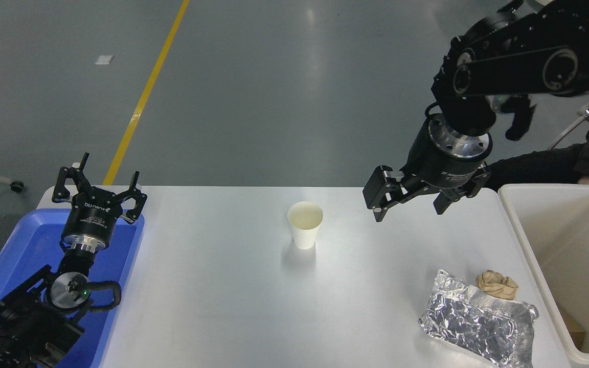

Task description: Pick up paper cup place in dustbin

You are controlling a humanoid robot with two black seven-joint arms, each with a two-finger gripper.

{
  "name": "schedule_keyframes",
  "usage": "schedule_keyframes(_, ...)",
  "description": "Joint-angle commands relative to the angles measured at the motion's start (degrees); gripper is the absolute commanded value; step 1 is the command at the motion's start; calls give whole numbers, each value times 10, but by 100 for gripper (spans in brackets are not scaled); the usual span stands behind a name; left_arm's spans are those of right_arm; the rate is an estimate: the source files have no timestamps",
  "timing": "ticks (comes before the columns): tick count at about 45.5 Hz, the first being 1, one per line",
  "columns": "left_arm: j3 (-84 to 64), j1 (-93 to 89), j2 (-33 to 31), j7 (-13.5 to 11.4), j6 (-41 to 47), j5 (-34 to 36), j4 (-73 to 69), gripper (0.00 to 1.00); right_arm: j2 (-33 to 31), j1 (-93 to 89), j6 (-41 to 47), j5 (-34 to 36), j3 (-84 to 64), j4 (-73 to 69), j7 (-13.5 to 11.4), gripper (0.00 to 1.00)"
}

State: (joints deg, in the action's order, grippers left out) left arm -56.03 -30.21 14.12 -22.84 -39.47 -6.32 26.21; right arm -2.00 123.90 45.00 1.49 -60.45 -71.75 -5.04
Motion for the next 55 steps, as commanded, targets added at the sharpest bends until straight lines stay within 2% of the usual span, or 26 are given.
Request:
schedule_keyframes(1, 1, -1, -1, 0, 0, 0, 0, 100, 20, -153, -43, -43, 44, 160, -1, 100)
schedule_keyframes(22, 2, -2, 0, 0, 0, 0, 0, 100, 20, -337, -257, -72, 78, 284, -8, 100)
schedule_keyframes(28, 2, -2, 0, 0, 0, -1, 0, 100, 20, -371, -272, -71, 122, 295, -21, 100)
schedule_keyframes(43, 4, -4, -1, -1, 1, 0, 0, 100, 20, -422, -303, -68, 243, 308, -20, 100)
schedule_keyframes(55, 3, -4, 0, -1, 0, -1, 0, 100, 20, -461, -314, -71, 278, 304, -20, 100)
